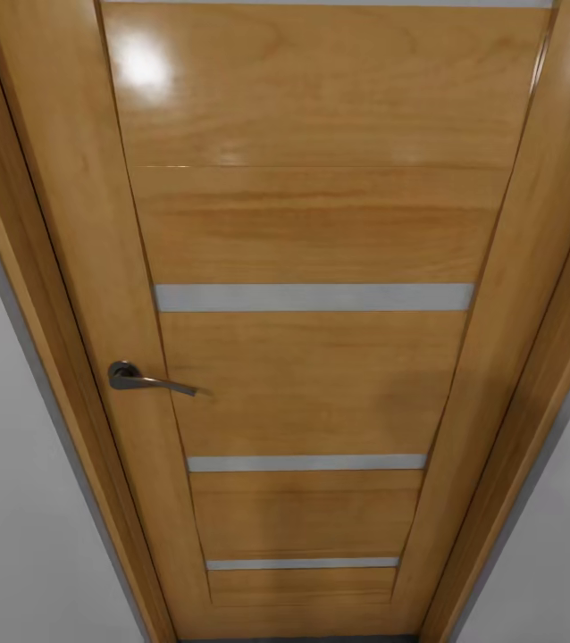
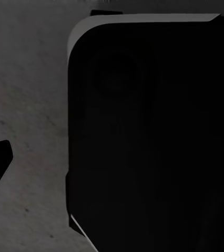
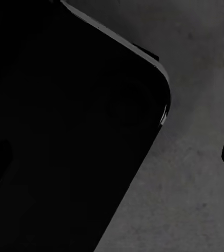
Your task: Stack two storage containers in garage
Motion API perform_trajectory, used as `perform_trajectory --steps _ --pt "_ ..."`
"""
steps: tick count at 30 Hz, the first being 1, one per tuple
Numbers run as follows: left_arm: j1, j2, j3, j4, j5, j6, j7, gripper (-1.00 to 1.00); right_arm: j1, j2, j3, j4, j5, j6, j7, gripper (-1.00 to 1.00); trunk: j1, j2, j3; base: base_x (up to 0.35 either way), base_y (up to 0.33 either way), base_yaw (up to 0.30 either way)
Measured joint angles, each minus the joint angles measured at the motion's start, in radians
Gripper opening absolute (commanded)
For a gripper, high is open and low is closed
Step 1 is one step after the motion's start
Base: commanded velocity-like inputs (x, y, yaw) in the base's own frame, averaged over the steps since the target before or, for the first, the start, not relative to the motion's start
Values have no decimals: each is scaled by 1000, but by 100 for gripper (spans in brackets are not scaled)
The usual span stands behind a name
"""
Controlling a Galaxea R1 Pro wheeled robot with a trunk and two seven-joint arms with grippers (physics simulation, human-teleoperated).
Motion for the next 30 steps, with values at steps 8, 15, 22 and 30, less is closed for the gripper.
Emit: perform_trajectory --steps 8,15,22,30 --pt "0 -2 0 -3 1 0 0 100 0 -64 -1 -181 -3 7 8 100 0 0 0 0 0 0" --pt "0 -5 2 -6 2 -1 0 100 0 -179 -4 -423 -37 64 13 100 0 0 0 0 0 0" --pt "0 -6 2 -30 3 -23 0 100 -7 -256 -6 -566 -92 159 42 100 0 0 0 0 0 0" --pt "0 -6 2 -36 4 -27 0 100 -85 -283 -8 -602 -103 192 119 100 0 0 0 0 0 0"
